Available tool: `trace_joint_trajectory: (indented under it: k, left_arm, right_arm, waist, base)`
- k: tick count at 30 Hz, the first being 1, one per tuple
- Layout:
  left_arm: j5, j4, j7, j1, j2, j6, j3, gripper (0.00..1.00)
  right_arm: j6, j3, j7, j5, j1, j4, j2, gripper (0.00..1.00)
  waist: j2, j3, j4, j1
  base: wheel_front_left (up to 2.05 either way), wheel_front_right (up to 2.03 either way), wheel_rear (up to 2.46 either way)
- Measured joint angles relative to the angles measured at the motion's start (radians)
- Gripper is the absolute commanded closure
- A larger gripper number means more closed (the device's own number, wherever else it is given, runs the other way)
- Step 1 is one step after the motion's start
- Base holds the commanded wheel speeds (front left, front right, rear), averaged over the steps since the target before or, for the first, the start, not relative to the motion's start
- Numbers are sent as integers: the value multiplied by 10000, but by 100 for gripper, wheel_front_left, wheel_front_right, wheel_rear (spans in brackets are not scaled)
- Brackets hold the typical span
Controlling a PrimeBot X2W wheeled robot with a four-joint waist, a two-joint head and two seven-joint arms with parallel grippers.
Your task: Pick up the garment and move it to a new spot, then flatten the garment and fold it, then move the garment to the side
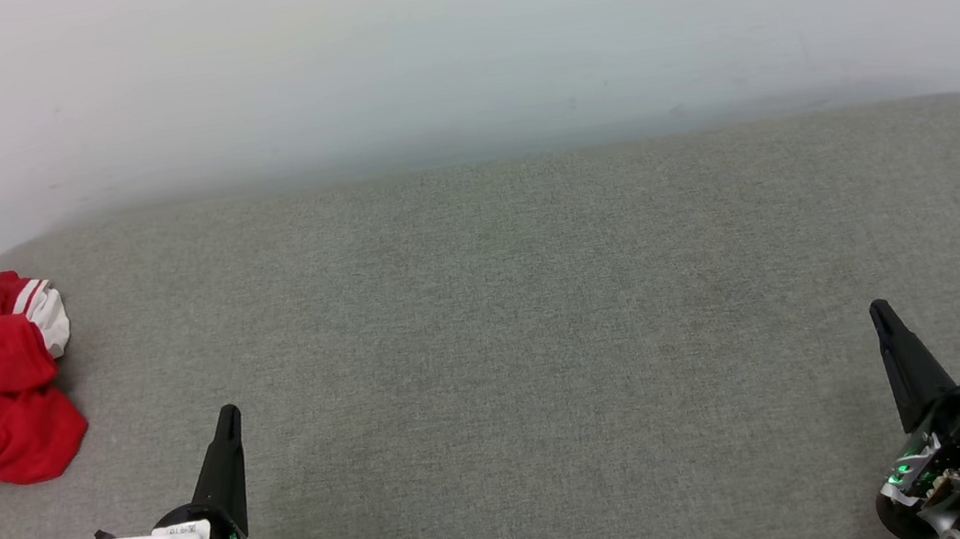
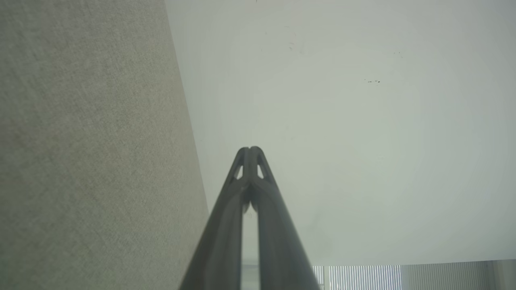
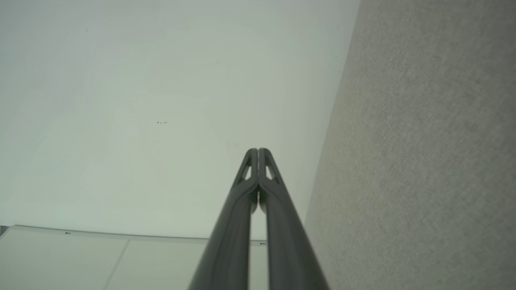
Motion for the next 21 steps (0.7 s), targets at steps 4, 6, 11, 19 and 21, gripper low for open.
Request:
trace_joint_trajectory:
  k: [4, 6, 11, 19, 21]
  left_arm:
    - [0, 33, 0, 10, 0, 0, -10, 0]
    - [0, 192, -4, 123, -12, 2, -36, 0]
    - [6, 257, -194, 274, -25, 4, -213, 0]
    - [119, -128, -579, 259, -25, 4, -585, 0]
    - [188, -247, -673, 256, -25, 4, -662, 0]
  right_arm:
    - [0, 2, 0, 4, 17, 27, 2, 0]
    - [0, 10, 0, 4, 148, 190, 8, 0]
    - [-2, 113, -167, 2, 315, 176, 12, 0]
    - [-2, 407, -533, -84, 316, -207, 15, 0]
    - [-2, 476, -623, -159, 316, -324, 13, 0]
  waist:
    - [0, 0, 0, 1]
    - [-1, 0, 0, 1]
    - [0, 4, -3, 0]
    - [0, 2, -7, 1]
    - [0, 3, -6, 0]
  base:
    - [0, 0, 0]
    - [0, 0, 0]
    - [0, 0, 0]
    - [0, 0, 0]
    - [0, 0, 0]
